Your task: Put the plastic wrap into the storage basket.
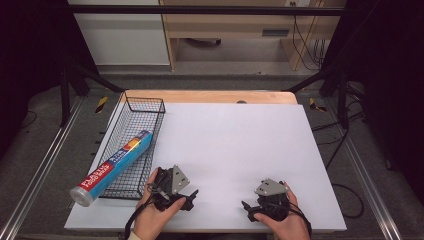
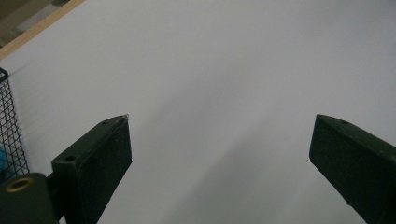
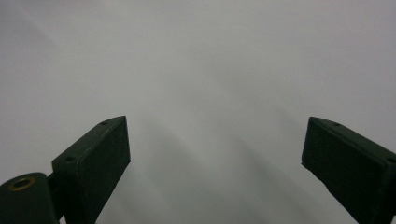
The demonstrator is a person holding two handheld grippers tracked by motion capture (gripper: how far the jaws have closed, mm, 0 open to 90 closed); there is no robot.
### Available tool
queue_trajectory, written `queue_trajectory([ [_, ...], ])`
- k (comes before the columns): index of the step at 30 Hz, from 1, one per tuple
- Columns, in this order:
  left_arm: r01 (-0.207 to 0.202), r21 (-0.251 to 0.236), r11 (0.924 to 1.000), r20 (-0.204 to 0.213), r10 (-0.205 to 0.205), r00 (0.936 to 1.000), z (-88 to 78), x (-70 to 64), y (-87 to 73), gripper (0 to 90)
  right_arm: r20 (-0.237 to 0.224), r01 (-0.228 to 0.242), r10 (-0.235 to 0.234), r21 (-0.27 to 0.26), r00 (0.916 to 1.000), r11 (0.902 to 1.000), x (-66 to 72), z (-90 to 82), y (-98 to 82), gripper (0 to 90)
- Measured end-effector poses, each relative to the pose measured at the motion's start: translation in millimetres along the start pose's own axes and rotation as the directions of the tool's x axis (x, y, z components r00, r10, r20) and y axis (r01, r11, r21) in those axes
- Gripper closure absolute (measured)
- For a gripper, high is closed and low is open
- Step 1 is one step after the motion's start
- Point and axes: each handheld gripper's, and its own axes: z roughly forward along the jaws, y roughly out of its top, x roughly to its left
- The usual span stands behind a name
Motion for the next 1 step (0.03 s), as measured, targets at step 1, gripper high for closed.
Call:
queue_trajectory([
  [1,0.008,0.001,1.0,0.002,-0.008,1.0,0.1,0.3,-2.3,5.9,0.0,-0.007,0.007,-0.002,1.0,1.0,0.3,-0.6,0.0,8.2],
])
